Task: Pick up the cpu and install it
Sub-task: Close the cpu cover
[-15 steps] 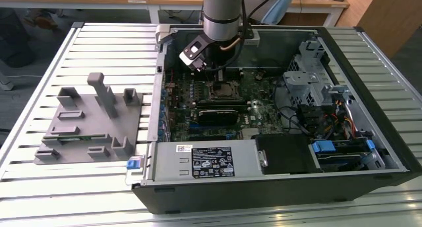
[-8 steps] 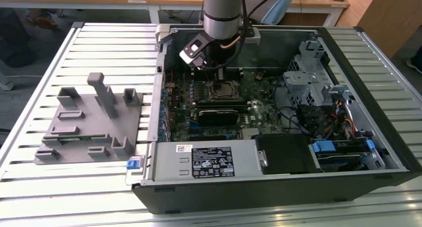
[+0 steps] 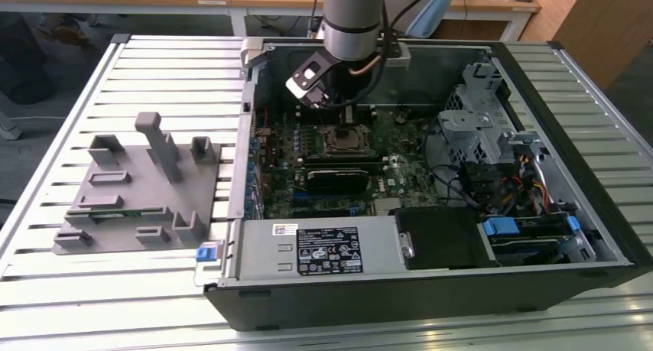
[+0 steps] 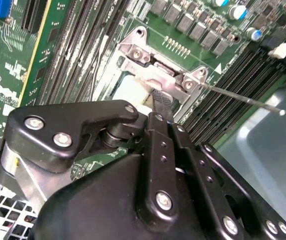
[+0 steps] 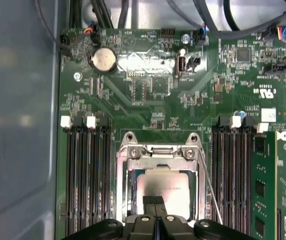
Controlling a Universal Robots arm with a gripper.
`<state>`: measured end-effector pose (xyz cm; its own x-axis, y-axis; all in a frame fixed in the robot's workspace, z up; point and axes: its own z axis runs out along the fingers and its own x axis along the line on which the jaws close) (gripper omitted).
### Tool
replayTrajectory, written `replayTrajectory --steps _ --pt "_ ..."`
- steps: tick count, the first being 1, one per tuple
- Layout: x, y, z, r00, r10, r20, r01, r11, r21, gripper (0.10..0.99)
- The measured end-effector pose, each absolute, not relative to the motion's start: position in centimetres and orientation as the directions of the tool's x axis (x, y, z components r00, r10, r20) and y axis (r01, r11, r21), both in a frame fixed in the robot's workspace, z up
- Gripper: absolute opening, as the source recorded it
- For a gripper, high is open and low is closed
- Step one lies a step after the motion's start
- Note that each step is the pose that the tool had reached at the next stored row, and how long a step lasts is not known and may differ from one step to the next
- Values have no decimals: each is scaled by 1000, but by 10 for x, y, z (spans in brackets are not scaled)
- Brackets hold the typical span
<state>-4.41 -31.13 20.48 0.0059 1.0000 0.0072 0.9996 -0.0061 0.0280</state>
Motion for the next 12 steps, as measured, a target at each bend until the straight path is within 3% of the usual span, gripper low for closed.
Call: replayTrajectory --steps 12 --pt "-41 -311 205 6 1000 7 1000 -6 28 106"
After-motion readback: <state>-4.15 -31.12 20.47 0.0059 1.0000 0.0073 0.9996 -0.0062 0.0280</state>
